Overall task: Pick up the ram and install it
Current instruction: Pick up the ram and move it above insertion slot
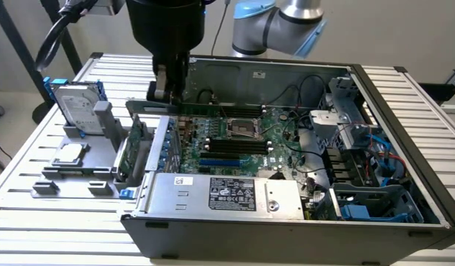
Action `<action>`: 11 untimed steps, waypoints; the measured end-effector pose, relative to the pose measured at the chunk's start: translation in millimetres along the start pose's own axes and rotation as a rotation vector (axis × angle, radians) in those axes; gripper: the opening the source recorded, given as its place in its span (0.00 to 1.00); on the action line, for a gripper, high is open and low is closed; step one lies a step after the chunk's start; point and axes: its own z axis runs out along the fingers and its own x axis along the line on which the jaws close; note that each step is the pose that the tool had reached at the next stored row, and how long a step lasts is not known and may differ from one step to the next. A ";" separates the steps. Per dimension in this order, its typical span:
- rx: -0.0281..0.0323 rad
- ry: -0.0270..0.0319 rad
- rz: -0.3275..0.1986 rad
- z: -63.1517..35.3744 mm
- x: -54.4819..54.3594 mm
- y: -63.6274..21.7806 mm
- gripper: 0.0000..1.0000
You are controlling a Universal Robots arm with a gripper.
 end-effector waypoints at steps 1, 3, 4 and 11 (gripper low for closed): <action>-0.0001 -0.0001 0.000 -0.2 -0.5 -4.3 0.14; -0.0003 -0.0006 0.000 -0.6 -1.7 -13.6 0.14; -0.0004 -0.0008 0.000 -0.8 -2.3 -17.8 0.14; -0.0014 -0.0023 0.000 -1.7 -6.9 -49.7 0.14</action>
